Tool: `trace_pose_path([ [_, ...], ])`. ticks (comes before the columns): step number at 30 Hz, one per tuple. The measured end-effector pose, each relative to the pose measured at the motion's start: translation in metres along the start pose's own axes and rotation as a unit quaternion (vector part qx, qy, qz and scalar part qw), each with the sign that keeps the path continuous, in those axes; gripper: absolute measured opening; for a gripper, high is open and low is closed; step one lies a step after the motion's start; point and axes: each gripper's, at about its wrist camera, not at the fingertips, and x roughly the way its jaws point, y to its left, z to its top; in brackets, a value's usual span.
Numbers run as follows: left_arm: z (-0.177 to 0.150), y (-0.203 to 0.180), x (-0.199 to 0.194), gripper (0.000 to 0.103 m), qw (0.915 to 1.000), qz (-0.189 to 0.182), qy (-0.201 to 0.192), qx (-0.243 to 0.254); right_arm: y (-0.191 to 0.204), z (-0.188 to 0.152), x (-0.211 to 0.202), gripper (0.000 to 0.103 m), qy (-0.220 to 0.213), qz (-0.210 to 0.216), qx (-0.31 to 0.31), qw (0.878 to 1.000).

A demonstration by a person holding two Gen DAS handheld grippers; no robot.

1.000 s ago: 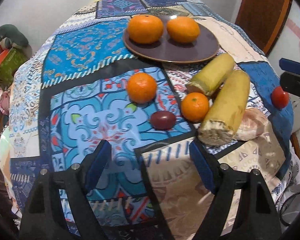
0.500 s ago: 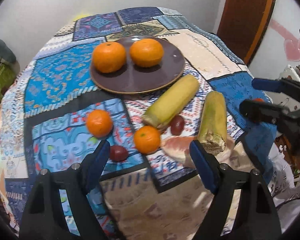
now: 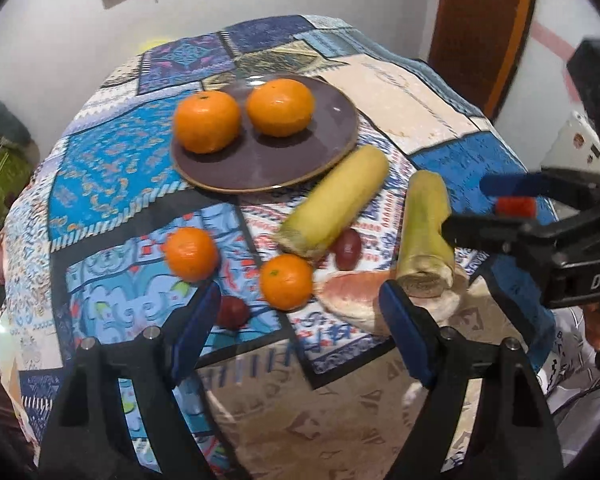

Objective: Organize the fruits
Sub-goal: 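Withdraw both tools from the plate toward the yellow corn cobs, then grasp a yellow corn cob with the right tool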

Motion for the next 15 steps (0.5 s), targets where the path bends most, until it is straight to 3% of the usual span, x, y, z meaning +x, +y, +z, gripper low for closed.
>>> trace_pose_path([
  [13,-0.014,0.068,-0.020,0.082,0.9954,0.027,-0.022,-0.089,0.039,0.015,0.028,0.085,0.027,0.009,-0.034,0.999],
  [15,-0.015,0.074,-0.020,0.082,0.9944,0.025,-0.021,-0.101,0.045,0.014,0.033,0.089,0.028,-0.003,-0.042,0.999],
])
